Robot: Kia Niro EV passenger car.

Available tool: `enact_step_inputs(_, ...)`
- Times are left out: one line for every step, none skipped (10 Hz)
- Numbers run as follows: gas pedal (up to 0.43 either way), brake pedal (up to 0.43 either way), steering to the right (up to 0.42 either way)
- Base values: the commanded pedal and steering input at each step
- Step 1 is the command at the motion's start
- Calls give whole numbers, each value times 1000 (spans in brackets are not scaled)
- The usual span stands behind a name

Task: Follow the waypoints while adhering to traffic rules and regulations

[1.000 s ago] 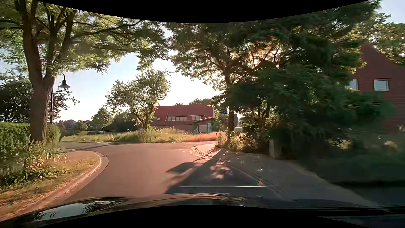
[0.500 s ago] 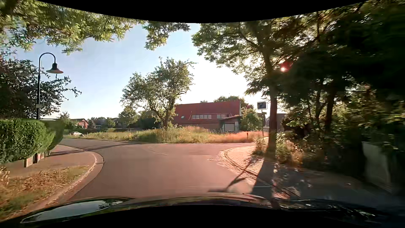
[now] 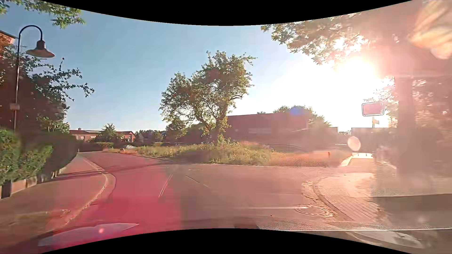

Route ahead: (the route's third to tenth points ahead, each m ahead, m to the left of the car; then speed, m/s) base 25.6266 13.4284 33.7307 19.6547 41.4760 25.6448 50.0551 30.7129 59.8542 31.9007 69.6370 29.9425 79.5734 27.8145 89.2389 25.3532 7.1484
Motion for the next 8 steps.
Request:
enact_step_inputs(169,0,-204)
enact_step_inputs(169,0,-204)
enact_step_inputs(177,0,-204)
enact_step_inputs(177,0,-204)
enact_step_inputs(177,0,-203)
enact_step_inputs(177,0,-201)
enact_step_inputs(177,0,-199)
enact_step_inputs(177,0,-194)
